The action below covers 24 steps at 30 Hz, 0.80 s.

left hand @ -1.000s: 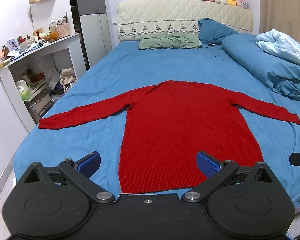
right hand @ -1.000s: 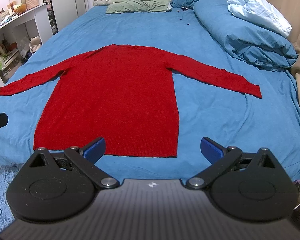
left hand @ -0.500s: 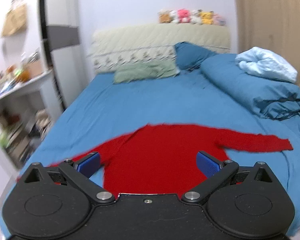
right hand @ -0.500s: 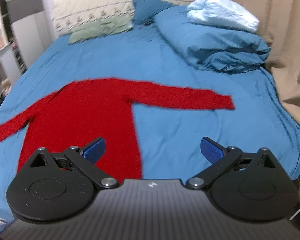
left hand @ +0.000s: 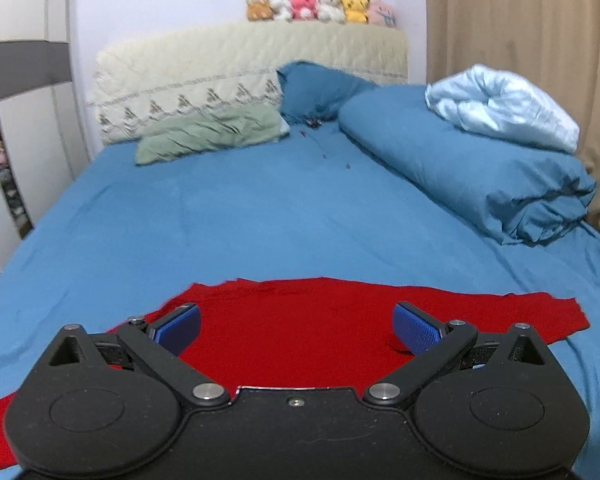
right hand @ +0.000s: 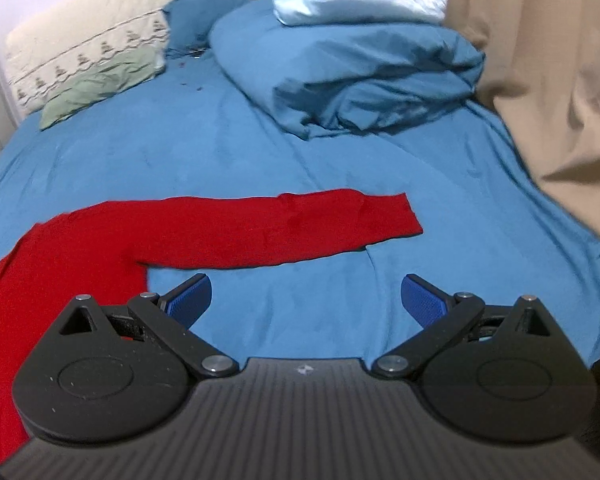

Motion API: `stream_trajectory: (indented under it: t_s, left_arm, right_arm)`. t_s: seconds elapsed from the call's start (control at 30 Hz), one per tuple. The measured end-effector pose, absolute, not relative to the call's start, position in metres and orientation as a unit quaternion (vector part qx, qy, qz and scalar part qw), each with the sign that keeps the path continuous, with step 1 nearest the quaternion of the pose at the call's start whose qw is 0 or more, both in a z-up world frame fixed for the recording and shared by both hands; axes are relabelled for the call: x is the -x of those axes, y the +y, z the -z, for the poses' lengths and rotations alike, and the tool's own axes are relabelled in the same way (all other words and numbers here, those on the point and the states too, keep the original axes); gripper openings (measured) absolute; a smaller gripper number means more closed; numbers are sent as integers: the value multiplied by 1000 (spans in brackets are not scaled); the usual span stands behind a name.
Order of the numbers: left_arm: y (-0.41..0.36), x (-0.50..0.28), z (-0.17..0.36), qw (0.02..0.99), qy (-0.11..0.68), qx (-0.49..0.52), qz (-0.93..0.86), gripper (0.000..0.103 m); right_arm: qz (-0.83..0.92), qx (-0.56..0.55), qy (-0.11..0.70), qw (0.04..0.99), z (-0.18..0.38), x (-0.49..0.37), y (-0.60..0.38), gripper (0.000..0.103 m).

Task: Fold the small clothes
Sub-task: 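Grasp the red sweater's sleeve cuff with the right gripper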

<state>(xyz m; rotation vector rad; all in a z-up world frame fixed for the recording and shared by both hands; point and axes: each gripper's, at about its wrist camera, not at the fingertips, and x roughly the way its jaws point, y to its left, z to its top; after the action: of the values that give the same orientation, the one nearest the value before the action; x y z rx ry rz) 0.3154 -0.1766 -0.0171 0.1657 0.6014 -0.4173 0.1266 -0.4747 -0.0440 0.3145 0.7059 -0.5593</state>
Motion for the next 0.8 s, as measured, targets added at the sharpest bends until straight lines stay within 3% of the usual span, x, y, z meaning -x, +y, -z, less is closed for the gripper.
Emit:
stream_trajectory:
  t_s: [0.6,0.67,0.8]
  left_arm:
    - [-230,-436,166,890,408,-78,190,103]
    - [-232,-443,180,887,416,-84,182,103]
    - [-231,-453,202,879,438,-80,171,103]
  right_arm:
    - [337,-289,278,852,193,-196,-562,102]
    - [335,-303,274,849,206,-205,-577,84]
    - [338,-304,253,854,221,-219,-594,76]
